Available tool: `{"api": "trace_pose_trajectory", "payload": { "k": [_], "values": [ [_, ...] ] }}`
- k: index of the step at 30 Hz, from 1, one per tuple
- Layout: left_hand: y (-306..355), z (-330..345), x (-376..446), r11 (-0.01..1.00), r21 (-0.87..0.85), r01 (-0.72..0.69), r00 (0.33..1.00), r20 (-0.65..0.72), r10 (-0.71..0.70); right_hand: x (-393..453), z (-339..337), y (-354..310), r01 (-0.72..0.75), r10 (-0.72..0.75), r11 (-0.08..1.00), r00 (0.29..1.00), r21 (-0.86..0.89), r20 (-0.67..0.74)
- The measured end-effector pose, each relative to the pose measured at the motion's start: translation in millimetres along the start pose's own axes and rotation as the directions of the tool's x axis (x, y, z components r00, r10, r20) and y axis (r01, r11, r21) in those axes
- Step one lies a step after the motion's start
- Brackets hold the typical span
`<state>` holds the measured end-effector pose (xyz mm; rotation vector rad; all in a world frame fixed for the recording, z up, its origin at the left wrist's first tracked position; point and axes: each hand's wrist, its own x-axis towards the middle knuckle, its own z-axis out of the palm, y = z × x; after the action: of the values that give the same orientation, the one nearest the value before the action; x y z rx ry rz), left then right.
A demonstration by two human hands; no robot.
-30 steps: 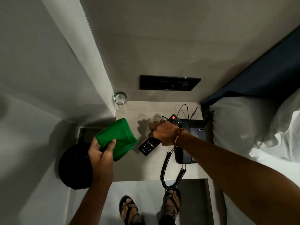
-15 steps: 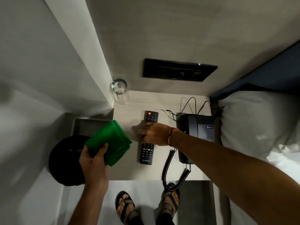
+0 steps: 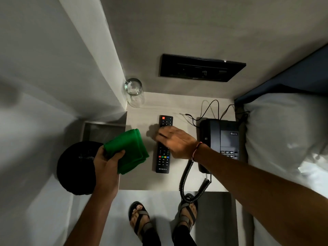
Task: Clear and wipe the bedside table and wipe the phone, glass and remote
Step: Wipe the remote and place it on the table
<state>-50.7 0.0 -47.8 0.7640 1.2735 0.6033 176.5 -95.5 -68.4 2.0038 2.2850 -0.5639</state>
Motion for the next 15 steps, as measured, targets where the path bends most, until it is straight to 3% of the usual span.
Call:
{"api": "trace_pose_trajectory", "payload": {
  "k": [2, 3, 5, 6, 7, 8, 10, 15],
  "values": [
    [2, -4, 3, 1.000, 0.004, 0.030, 0.999, 0.015, -0.030, -4, -2, -7, -0.263, 0.291, 0.899, 0.956, 0.351, -0.026],
    [3, -6, 6, 0.999, 0.008, 0.047, 0.999, 0.020, -0.048, -1, -5, -12, -0.351, 0.446, 0.736, 0.895, 0.579, -0.025],
    [7, -7, 8, 0.996, 0.020, 0.089, 0.995, 0.045, -0.090, 7, -18, -21, -0.306, 0.646, 0.220, 0.757, 0.926, 0.097],
    [10, -6, 9, 0.994, 0.021, 0.107, 0.992, 0.070, -0.108, 12, -26, -26, -0.250, 0.645, -0.039, 0.733, 0.967, 0.216],
    [12, -4, 10, 0.993, 0.020, 0.119, 0.988, 0.097, -0.120, 16, -32, -29, -0.229, 0.584, -0.233, 0.745, 0.945, 0.324],
    [14, -1, 11, 0.992, 0.020, 0.123, 0.985, 0.121, -0.124, 19, -37, -32, -0.247, 0.501, -0.327, 0.773, 0.912, 0.389],
    [18, 5, 13, 0.994, 0.025, 0.110, 0.979, 0.173, -0.113, 22, -41, -37, -0.323, 0.399, -0.325, 0.805, 0.889, 0.439],
    [29, 11, 11, 0.996, 0.018, 0.087, 0.965, 0.246, -0.089, 32, -44, -51, -0.331, 0.447, -0.313, 0.776, 0.890, 0.446]
  ]
}}
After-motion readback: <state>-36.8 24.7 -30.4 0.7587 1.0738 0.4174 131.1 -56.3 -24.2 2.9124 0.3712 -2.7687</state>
